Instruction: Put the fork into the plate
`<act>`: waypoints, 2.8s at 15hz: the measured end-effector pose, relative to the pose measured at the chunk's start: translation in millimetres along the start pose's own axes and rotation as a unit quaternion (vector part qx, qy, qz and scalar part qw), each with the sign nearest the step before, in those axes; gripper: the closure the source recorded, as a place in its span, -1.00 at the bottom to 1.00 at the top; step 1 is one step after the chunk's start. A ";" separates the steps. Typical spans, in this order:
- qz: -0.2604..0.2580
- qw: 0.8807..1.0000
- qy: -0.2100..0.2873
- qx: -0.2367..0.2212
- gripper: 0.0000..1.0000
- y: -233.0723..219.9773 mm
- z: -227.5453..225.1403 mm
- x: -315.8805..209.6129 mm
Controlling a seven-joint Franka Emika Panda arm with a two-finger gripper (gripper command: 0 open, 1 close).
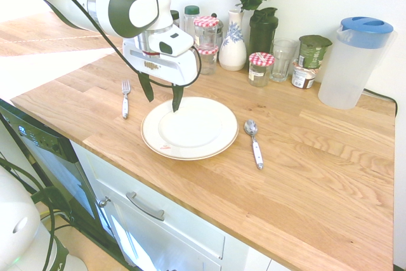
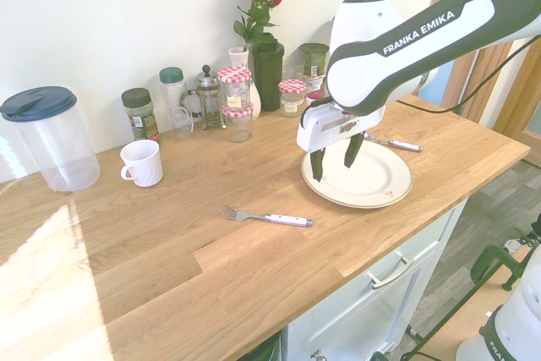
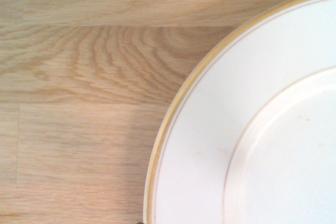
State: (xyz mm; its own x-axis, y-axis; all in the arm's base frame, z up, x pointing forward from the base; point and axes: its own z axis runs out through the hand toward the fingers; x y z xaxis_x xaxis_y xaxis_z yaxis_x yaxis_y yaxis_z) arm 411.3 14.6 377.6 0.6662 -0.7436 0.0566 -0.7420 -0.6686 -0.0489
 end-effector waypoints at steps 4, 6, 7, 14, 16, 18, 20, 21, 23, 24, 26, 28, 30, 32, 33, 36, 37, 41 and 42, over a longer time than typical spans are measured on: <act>-0.014 1.000 -0.010 0.005 -1.00 -8.7 1.6 0.4; -0.036 0.999 -0.018 0.032 -1.00 -24.9 -9.6 -8.2; -0.047 0.998 -0.022 0.042 -1.00 -33.5 -14.2 -15.4; -0.181 0.980 -0.057 0.053 -1.00 -66.7 -14.7 -91.1; -0.207 0.975 -0.060 0.047 -1.00 -61.3 -5.9 -97.0; -0.230 0.971 -0.056 0.045 -1.00 -55.9 6.5 -103.4; -0.251 0.966 -0.052 0.046 -1.00 -54.9 16.0 -115.3; -0.262 0.963 -0.048 0.048 -1.00 -55.9 19.2 -122.6; -0.277 0.959 -0.036 0.050 1.00 -57.4 25.0 -134.1; -0.284 0.957 -0.027 0.051 1.00 -57.6 28.3 -136.9; -0.293 0.955 -0.010 0.053 1.00 -58.2 32.9 -135.9; -0.292 0.955 -0.003 0.052 1.00 -57.5 37.8 -128.9; -0.287 0.957 -0.001 0.047 1.00 -55.7 43.2 -122.0; -0.280 0.959 0.000 0.048 1.00 -54.3 46.2 -115.9; -0.277 0.960 0.000 0.048 1.00 -53.6 46.9 -113.2; -0.272 0.961 0.000 0.047 1.00 -52.7 48.2 -109.4; -0.272 0.961 -0.001 0.046 1.00 -52.6 48.9 -109.2; -0.268 0.962 -0.003 0.045 1.00 -52.5 51.0 -108.6; -0.268 0.962 -0.003 0.045 1.00 -52.5 51.1 -108.6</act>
State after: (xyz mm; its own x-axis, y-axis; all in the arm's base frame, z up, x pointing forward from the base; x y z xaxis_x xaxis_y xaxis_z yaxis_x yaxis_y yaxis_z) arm 381.7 129.9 323.0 0.9521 -0.2915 0.0924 -0.2824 -0.9541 -0.0999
